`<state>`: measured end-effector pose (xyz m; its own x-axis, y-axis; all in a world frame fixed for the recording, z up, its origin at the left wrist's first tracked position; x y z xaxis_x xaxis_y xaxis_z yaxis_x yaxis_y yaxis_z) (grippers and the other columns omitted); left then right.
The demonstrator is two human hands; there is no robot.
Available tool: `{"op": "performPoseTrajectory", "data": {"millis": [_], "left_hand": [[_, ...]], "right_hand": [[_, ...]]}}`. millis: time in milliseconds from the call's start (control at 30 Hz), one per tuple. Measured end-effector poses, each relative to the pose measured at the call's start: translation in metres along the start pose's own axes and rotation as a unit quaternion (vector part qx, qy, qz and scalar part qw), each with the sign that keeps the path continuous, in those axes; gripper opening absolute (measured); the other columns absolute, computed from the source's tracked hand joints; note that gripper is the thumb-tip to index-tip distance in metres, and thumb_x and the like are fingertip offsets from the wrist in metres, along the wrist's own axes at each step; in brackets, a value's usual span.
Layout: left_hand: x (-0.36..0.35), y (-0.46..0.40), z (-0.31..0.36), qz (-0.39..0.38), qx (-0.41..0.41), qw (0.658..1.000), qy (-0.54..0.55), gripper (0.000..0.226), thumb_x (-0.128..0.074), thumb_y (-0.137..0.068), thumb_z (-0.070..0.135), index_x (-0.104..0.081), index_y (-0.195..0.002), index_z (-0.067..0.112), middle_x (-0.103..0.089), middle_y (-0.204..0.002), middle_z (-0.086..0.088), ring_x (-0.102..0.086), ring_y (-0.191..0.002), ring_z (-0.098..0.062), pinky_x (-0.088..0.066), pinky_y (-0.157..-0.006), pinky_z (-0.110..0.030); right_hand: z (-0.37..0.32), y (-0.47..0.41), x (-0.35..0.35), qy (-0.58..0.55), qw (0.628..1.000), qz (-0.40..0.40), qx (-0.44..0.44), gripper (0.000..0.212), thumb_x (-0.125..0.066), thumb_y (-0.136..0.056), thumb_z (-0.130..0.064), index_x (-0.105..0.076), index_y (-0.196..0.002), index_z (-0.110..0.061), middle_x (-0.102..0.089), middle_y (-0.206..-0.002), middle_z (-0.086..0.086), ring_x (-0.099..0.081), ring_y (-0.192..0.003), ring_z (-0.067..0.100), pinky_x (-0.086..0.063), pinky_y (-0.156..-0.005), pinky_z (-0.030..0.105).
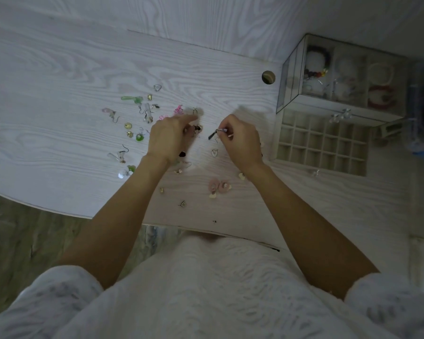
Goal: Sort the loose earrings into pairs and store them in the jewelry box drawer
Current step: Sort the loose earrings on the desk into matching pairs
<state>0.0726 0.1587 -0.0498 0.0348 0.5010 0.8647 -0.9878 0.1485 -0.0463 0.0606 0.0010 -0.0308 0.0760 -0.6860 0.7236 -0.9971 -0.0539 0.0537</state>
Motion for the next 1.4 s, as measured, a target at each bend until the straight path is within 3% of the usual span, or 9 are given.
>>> {"op": "performPoseTrajectory", "data": {"millis": [233,400,567,733,900,967,1067,1233,1400], "left_hand": [[0.029,0.006,0.001,0.094,-0.007,0.994,0.056,0.018,-0.051,-0.093,0.018,-0.064,-0.102,0.010,-0.068,-0.090,-0.009,-0.063,-0.074,-0.023,-0.052,-0.063,-0.036],[0.042,0.020,-0.013,0.128,0.071,0.963,0.225,0.017,-0.043,-0.095,0.011,-0.059,-0.100,0.010,-0.062,-0.098,0.000,-0.060,-0.090,-0.014,-0.052,-0.079,-0.032],[0.028,0.034,-0.017,0.084,0.158,0.918,0.353,0.015,-0.040,-0.097,0.015,-0.055,-0.100,0.017,-0.059,-0.104,0.001,-0.064,-0.096,-0.021,-0.055,-0.085,-0.040],[0.022,0.048,0.030,0.049,0.141,0.891,0.429,0.012,-0.038,-0.099,0.010,-0.050,-0.101,0.010,-0.054,-0.097,-0.001,-0.067,-0.075,-0.017,-0.056,-0.070,-0.026],[-0.023,0.076,0.092,-0.003,0.137,0.870,0.474,0.015,-0.042,-0.098,0.008,-0.053,-0.093,0.017,-0.056,-0.090,0.003,-0.064,-0.074,-0.018,-0.057,-0.068,-0.033],[-0.050,0.087,0.117,-0.035,0.137,0.875,0.463,0.020,-0.041,-0.098,0.008,-0.053,-0.090,0.022,-0.057,-0.088,0.003,-0.065,-0.076,-0.021,-0.058,-0.071,-0.039],[-0.089,0.102,0.143,-0.078,0.161,0.861,0.476,0.019,-0.039,-0.097,0.003,-0.052,-0.091,0.016,-0.058,-0.086,-0.005,-0.063,-0.072,-0.023,-0.056,-0.074,-0.045],[-0.118,0.116,0.174,-0.098,0.092,0.919,0.372,0.014,-0.048,-0.090,-0.002,-0.059,-0.095,0.006,-0.057,-0.097,-0.009,-0.061,-0.080,-0.023,-0.052,-0.073,-0.033],[-0.115,0.124,0.188,-0.069,-0.009,0.968,0.241,0.024,-0.057,-0.078,-0.006,-0.066,-0.094,0.008,-0.065,-0.102,-0.005,-0.061,-0.087,-0.019,-0.044,-0.073,-0.018]], "right_hand": [[-0.002,0.010,0.010,-0.059,0.998,0.028,-0.009,0.005,-0.060,-0.087,-0.012,-0.060,-0.086,-0.008,-0.067,-0.086,0.002,-0.061,-0.082,0.014,-0.052,-0.073,0.039],[-0.009,0.017,0.010,-0.106,0.994,0.011,-0.013,0.008,-0.047,-0.094,-0.008,-0.049,-0.098,-0.001,-0.066,-0.101,0.011,-0.064,-0.092,0.024,-0.052,-0.078,0.042],[-0.009,0.021,0.002,-0.164,0.985,-0.012,-0.049,0.004,-0.046,-0.094,-0.005,-0.046,-0.097,-0.004,-0.067,-0.104,0.013,-0.064,-0.100,0.018,-0.054,-0.080,0.039],[0.002,0.037,0.021,-0.238,0.967,0.026,-0.088,0.005,-0.046,-0.095,-0.007,-0.043,-0.093,-0.011,-0.069,-0.083,0.003,-0.067,-0.080,0.014,-0.055,-0.072,0.028],[0.049,0.088,0.053,-0.227,0.962,0.063,-0.141,0.006,-0.047,-0.093,-0.008,-0.045,-0.095,-0.013,-0.062,-0.070,0.003,-0.063,-0.066,0.010,-0.054,-0.067,0.028],[0.083,0.112,0.059,-0.213,0.953,0.071,-0.205,0.008,-0.047,-0.093,-0.009,-0.046,-0.099,-0.014,-0.065,-0.078,0.010,-0.065,-0.073,0.020,-0.058,-0.074,0.039],[0.114,0.139,0.067,-0.170,0.953,0.064,-0.242,0.005,-0.047,-0.093,-0.012,-0.046,-0.098,-0.015,-0.065,-0.077,0.006,-0.065,-0.075,0.026,-0.055,-0.076,0.047],[0.132,0.160,0.080,-0.021,0.974,0.038,-0.223,0.010,-0.046,-0.093,-0.017,-0.048,-0.101,-0.010,-0.064,-0.087,0.009,-0.058,-0.075,0.027,-0.040,-0.060,0.034],[0.137,0.164,0.083,0.026,0.985,0.010,-0.173,0.025,-0.050,-0.088,-0.007,-0.049,-0.112,-0.012,-0.057,-0.110,0.009,-0.055,-0.091,0.023,-0.041,-0.069,0.032]]}}
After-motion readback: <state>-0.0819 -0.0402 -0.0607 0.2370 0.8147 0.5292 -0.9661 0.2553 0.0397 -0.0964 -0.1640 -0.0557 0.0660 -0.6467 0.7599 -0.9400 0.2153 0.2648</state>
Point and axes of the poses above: each hand's wrist, its own y-axis away from the middle knuckle, its own x-axis out of the back of the hand, z = x × y, the point moved 9 cm from there along -y, towards the middle knuckle
